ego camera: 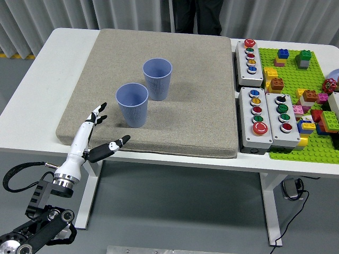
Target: Pick cup pour cup place
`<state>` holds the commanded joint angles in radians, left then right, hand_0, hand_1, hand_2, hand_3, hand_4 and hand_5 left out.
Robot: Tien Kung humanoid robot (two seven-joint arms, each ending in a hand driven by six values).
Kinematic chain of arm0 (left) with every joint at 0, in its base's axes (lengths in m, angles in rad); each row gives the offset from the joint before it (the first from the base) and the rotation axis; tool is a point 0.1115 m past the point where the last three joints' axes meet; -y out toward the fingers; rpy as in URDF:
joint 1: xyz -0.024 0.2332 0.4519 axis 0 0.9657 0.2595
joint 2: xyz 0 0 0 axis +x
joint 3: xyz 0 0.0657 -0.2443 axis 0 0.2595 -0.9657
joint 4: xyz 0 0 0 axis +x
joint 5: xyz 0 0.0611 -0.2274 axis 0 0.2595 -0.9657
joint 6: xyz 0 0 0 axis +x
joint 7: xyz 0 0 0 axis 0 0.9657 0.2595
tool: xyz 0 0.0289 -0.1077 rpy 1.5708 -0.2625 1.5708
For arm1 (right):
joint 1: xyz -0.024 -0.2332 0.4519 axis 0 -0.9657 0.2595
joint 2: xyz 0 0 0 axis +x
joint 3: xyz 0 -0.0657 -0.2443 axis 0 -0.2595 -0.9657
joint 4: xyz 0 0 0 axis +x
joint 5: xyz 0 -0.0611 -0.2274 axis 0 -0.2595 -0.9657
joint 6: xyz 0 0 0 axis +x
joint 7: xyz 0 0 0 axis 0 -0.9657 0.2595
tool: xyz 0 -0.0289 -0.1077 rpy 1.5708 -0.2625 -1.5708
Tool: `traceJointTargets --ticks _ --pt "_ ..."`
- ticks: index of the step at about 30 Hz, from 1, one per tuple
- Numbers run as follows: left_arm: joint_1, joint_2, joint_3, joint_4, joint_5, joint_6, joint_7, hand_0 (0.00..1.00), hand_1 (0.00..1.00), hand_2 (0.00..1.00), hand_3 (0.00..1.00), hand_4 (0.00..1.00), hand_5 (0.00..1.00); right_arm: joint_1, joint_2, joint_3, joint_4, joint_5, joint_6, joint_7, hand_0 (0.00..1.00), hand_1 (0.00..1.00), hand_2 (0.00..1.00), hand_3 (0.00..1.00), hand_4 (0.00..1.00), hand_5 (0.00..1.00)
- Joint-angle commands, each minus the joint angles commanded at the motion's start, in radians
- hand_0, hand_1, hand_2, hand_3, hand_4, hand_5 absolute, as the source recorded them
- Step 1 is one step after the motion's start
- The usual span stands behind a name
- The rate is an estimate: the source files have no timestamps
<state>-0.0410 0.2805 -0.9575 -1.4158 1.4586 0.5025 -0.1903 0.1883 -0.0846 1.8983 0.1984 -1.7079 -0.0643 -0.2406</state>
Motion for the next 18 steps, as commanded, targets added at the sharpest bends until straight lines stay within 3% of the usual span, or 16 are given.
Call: traceJointTargets --ticks 2,6,18 --pt "-0.016 -0.01 0.0 0.015 -0.005 -0.004 -0.008 0.845 0.888 0.998 0.998 0.965 0.48 0.001 -0.001 -0.001 0.0 0.003 0.0 0.001 0.701 0.659 0.605 0.6 0.012 0.405" --pt "-0.058 -0.046 0.002 0.066 -0.018 -0.018 -0.012 0.845 0.888 0.998 0.998 0.965 0.48 0.003 -0.001 -0.003 -0.001 0.01 -0.002 0.003 0.701 0.659 0.605 0.6 0.012 0.405" --pt "-0.142 -0.1 0.012 0.198 0.024 -0.033 -0.011 0.853 0.896 0.998 0.998 0.966 0.436 0.007 -0.001 -0.007 -0.001 0.02 -0.005 0.003 0.701 0.659 0.604 0.599 0.011 0.403"
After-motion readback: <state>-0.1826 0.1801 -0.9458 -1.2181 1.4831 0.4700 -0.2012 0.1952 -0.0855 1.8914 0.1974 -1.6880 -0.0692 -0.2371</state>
